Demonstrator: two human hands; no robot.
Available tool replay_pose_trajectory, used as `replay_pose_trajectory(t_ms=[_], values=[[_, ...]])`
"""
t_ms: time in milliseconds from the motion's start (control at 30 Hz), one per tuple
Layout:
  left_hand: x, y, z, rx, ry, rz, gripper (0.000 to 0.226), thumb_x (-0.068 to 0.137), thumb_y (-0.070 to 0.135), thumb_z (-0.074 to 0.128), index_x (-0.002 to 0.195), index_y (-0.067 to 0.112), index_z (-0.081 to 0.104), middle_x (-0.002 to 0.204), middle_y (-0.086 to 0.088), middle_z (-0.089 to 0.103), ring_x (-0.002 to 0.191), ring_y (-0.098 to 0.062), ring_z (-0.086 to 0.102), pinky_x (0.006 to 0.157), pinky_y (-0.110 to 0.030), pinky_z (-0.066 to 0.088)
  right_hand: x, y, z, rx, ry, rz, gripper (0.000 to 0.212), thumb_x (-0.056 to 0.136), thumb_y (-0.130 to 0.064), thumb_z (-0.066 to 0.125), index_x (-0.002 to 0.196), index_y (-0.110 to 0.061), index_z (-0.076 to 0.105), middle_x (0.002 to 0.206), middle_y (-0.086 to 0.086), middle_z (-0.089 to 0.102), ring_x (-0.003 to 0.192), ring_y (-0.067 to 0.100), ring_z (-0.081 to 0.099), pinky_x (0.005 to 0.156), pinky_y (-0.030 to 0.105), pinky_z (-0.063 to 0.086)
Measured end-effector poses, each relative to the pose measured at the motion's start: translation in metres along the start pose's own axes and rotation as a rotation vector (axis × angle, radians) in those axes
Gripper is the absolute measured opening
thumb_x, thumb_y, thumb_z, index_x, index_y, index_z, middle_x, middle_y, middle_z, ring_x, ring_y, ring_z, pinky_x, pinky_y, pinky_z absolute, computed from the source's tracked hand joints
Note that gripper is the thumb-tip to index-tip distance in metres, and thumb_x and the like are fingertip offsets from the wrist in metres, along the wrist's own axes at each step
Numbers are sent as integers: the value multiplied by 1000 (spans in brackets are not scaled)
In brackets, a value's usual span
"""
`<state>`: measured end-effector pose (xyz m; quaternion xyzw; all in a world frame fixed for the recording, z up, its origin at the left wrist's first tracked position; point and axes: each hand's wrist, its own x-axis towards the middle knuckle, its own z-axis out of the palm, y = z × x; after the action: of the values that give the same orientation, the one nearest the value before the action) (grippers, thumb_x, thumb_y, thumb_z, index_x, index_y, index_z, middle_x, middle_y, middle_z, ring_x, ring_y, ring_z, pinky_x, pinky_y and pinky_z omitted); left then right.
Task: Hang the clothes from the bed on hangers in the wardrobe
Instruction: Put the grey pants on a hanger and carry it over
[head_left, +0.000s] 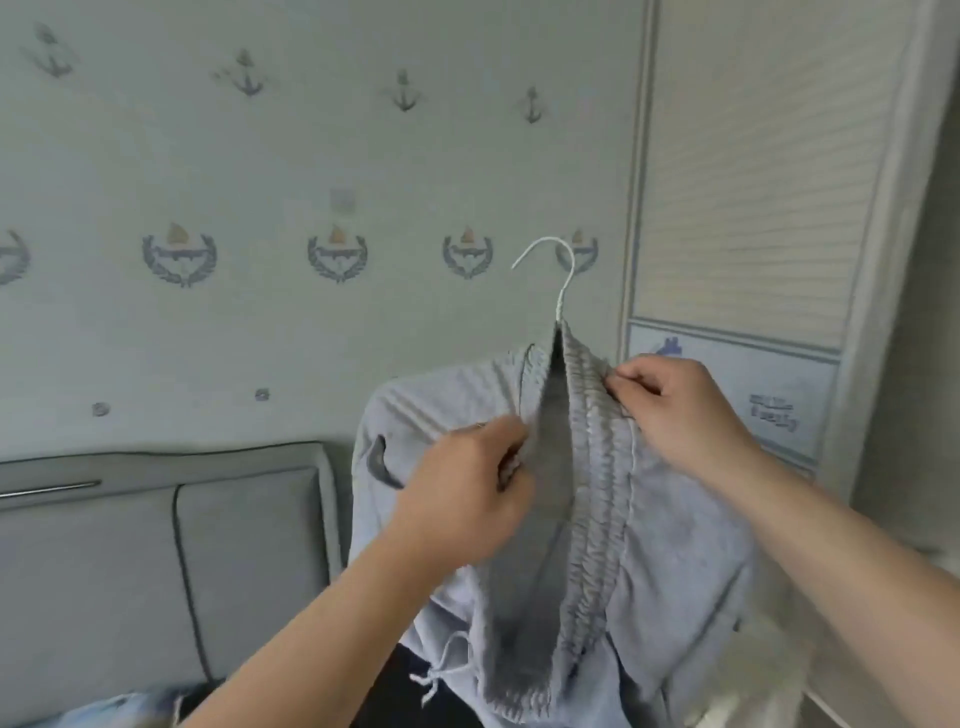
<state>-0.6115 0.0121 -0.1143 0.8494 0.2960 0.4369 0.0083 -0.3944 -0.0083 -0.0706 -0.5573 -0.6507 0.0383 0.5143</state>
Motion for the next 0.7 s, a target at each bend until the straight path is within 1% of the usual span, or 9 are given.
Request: replay_pose_trajectory(t_ms=[100,233,333,433,500,567,600,667,700], values=[[23,64,67,-106,-76,94,36,81,6,52,69,24,23,57,4,28,52,-14,25,50,-31,23,-14,27,-84,-33,61,82,24,93,-21,61,73,-10,68,73,14,67,68,27,60,65,33,41],[60,123,127,-230,-95,87,30,85,6,53,70,19,30,60,4,36,55,-15,33,53,-32,30,-52,47,-178,66,124,212,20,93,-19,63,79,-9,75,80,10,72,73,12,61,70,28,42],[84,180,167,-378,-172,107,15,93,29,50,82,19,51,71,3,55,67,-14,52,63,-39,46,-76,58,-244,222,160,378,21,92,-20,64,79,-9,76,78,7,73,76,17,65,71,28,47],[102,233,191,-708,-291,-29,35,91,59,43,96,31,64,86,13,67,84,-5,62,77,-30,48,-89,66,-291,325,213,505,19,90,-16,64,88,2,73,91,19,72,81,25,66,80,36,49],[111,261,208,-868,-359,-59,44,82,70,54,101,32,66,93,19,70,91,-1,64,83,-26,48,-96,69,-312,353,251,550,21,88,-12,63,88,8,67,87,22,68,78,26,62,78,37,47],[123,283,227,-952,-399,-94,51,73,68,67,104,27,67,100,13,73,96,-6,68,88,-32,53,-102,72,-330,365,269,571,15,88,-9,60,87,1,71,80,18,65,74,24,61,75,36,46],[130,293,236,-966,-404,-106,47,72,61,71,100,24,68,98,9,73,94,-9,69,88,-34,54,-104,75,-338,360,268,570,15,89,-8,58,88,0,71,79,17,65,74,24,60,73,35,46],[145,308,257,-1001,-381,-130,23,81,41,73,86,19,68,84,5,71,81,-12,67,81,-33,54,-108,80,-353,313,270,559,18,91,-8,57,91,6,68,80,17,65,74,24,60,70,32,46],[151,314,265,-1039,-381,-142,14,87,29,71,78,20,66,76,7,68,74,-12,63,75,-29,51,-109,83,-360,282,279,551,19,92,-9,57,90,7,68,81,17,66,75,24,61,70,32,47]])
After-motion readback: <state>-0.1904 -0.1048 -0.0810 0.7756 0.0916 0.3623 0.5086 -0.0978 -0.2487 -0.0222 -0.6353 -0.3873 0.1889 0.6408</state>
